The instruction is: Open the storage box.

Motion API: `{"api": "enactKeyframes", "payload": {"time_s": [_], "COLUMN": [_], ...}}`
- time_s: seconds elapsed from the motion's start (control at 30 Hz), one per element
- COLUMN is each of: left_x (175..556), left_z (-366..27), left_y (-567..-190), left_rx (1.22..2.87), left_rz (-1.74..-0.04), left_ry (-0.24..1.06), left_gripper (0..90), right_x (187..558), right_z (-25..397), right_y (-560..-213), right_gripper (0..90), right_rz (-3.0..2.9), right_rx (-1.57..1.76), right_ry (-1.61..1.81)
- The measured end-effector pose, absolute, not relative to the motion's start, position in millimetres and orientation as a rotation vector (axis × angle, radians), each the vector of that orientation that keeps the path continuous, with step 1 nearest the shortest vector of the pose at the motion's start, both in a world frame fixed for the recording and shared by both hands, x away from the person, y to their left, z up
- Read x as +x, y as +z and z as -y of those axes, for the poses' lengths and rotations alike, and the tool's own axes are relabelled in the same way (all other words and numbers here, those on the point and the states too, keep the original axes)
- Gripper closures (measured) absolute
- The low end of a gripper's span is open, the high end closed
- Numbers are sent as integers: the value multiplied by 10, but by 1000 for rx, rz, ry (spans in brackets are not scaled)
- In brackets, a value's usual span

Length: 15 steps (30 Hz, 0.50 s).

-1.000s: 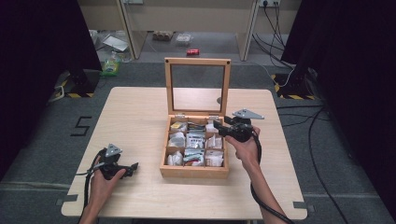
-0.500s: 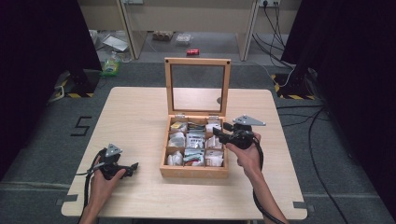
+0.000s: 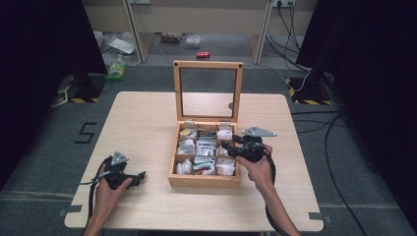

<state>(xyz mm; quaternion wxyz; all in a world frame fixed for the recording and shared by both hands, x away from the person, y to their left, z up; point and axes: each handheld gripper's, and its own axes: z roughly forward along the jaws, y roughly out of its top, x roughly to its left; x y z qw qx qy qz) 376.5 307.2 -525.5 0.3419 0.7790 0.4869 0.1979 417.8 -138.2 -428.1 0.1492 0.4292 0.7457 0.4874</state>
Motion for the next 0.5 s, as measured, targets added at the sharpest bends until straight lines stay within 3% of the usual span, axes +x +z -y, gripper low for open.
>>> {"api": "enactKeyframes", "payload": {"time_s": [0.5], "left_x": [3765], "left_z": [-3072], "left_y": [-5255], "left_rx": [2026], "left_rz": [-1266], "left_ry": [515], "left_gripper": [0], "right_x": [4135], "right_z": [1436], "right_y": [-4441], "right_gripper": [459], "right_rz": [-2225], "right_rx": [1249], "right_ry": [1327]}}
